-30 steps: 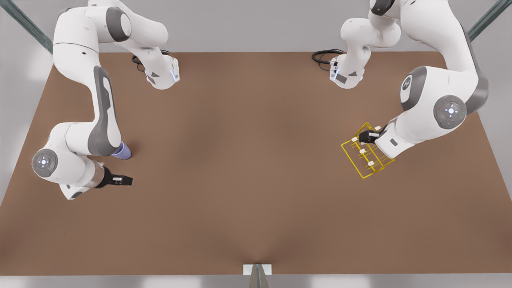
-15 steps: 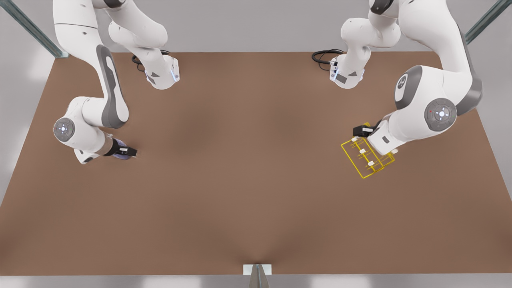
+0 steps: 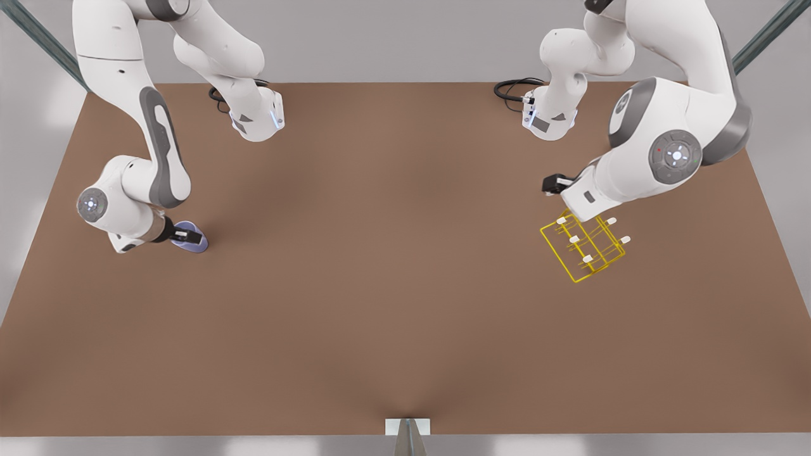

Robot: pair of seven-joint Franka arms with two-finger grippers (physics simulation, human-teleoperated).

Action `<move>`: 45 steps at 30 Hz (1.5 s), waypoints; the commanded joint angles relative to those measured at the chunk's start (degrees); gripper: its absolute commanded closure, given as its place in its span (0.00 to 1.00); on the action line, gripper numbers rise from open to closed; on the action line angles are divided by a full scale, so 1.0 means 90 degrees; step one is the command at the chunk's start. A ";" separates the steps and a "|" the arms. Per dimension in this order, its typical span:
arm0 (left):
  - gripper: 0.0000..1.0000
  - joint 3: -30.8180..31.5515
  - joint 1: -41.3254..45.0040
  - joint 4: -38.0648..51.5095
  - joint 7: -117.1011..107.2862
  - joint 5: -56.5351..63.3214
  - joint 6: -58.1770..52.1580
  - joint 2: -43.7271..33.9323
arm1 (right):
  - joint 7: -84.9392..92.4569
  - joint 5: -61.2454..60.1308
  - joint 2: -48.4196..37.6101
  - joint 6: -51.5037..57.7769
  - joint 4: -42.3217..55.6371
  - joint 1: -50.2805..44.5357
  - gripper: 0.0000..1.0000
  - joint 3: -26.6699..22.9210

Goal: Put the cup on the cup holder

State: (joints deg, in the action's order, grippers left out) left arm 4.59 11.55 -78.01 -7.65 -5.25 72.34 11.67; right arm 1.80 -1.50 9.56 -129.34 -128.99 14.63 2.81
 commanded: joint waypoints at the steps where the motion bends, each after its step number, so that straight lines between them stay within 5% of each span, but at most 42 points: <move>1: 0.00 0.0007 0.0006 0.0006 -0.0068 0.0037 -0.0088 0.0012 | 0.0464 0.0030 0.0070 -0.0286 -0.0052 -0.0034 0.00 0.0001; 4: 0.00 0.0007 0.0006 -0.0004 -0.0077 0.0027 -0.0127 -0.0008 | 0.0464 0.0050 0.0363 -0.0687 -0.0062 -0.0053 0.00 0.0001; 5: 0.00 0.0007 0.0006 0.0006 -0.0068 0.0017 -0.0117 0.0022 | 0.0464 0.0050 0.0393 -0.0755 -0.0062 -0.0053 0.12 0.0001; 7: 0.00 -0.0022 -0.0072 -0.0014 -0.0058 -0.0012 -0.0059 0.0276 | 0.0464 0.0060 0.0403 -0.0765 -0.0052 -0.0014 0.68 -0.0019; 8: 0.00 -0.0071 -0.0072 -0.0014 -0.0068 0.0056 -0.0049 0.0295 | 0.0454 0.0060 0.0442 -0.0785 -0.0052 0.0005 0.79 -0.0019; 21: 0.00 -0.0071 -0.0043 -0.0180 -0.0028 0.0144 -0.0029 0.0080 | 0.0474 0.0187 0.0237 -0.0687 -0.0003 0.0015 0.79 -0.0029; 25: 0.00 -0.0071 -0.0052 -0.0180 0.0011 0.0144 -0.0068 0.0090 | 0.0279 -0.0008 0.0656 -0.0189 0.1188 -0.0073 0.79 0.0293; 36: 0.00 -0.0042 -0.0043 -0.0180 -0.0058 0.0144 -0.0108 0.0080 | -0.0610 -0.5740 0.2101 0.0241 0.3101 -0.0180 0.79 0.2959; 38: 0.00 -0.0042 -0.0023 -0.0190 -0.0058 0.0144 -0.0059 0.0100 | -0.0717 -0.6883 0.2297 0.0084 0.3405 -0.0776 0.79 0.2989; 45: 0.00 -0.0032 -0.0004 -0.0190 -0.0068 0.0144 -0.0078 0.0119 | -0.1792 -0.7352 0.3439 -0.0052 0.4459 -0.1957 0.79 0.3028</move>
State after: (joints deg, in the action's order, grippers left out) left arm 4.24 11.52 -79.74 -8.06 -3.98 71.64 12.81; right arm -1.58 -64.25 39.34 -129.45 -90.28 -1.95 30.01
